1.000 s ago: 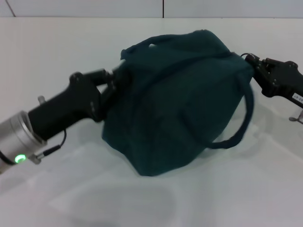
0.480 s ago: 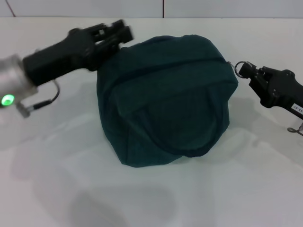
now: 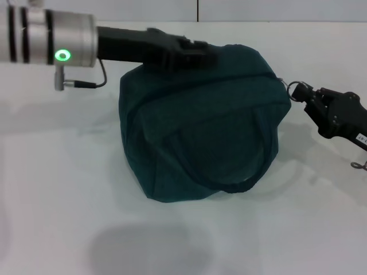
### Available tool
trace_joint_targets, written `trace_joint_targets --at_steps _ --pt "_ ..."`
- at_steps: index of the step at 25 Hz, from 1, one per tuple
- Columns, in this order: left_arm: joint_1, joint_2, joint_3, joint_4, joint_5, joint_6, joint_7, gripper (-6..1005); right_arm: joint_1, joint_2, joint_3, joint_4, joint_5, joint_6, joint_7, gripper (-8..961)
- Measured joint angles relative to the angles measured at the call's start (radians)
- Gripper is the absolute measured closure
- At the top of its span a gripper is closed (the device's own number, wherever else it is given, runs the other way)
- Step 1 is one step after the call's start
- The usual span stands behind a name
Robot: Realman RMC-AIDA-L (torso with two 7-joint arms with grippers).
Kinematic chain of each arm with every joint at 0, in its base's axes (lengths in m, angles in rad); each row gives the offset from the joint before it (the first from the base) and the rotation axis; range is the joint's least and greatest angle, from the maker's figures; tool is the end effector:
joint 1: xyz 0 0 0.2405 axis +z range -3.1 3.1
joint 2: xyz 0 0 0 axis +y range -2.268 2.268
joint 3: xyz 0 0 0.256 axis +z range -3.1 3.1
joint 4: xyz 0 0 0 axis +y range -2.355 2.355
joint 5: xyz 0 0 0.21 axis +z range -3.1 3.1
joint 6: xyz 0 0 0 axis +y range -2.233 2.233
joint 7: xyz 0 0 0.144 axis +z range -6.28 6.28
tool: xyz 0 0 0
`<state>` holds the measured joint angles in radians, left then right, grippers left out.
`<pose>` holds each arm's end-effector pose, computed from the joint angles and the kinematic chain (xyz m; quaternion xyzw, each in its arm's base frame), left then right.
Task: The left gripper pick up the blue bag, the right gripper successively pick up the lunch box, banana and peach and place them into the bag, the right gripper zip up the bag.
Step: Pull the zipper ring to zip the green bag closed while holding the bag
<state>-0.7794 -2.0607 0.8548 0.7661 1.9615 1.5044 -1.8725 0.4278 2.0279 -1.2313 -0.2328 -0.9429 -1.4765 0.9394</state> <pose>-0.1539 0.3943 0.0046 -0.9372 -0.2606 -0.2249 0.0558 0.2764 0.3069 -0.0182 -0.8300 0.2327 0.4362 0.2583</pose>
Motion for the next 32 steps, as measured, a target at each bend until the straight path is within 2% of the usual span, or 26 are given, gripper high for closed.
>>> trace_joint_targets --at_steps 4,12,17,26,32 --pt "-0.049 -0.001 0.042 0.011 0.101 0.0 -0.086 550 -0.009 0.0 0.002 0.0 0.0 -0.005 0.0 934" --pt "-0.041 -0.025 0.073 0.087 0.116 -0.004 -0.101 435 -0.011 0.0 0.008 0.018 0.015 -0.011 -0.003 933" --pt "-0.032 -0.025 0.074 0.091 0.11 -0.005 -0.095 669 -0.012 0.0 0.01 0.023 0.03 -0.008 -0.005 933" --pt "-0.026 -0.021 0.069 0.091 0.094 0.008 -0.096 835 -0.005 0.0 0.009 0.023 0.03 0.056 -0.005 932" --pt "-0.02 0.002 0.067 0.086 0.019 0.051 -0.096 950 -0.002 0.0 0.002 0.024 0.023 0.114 -0.004 932"
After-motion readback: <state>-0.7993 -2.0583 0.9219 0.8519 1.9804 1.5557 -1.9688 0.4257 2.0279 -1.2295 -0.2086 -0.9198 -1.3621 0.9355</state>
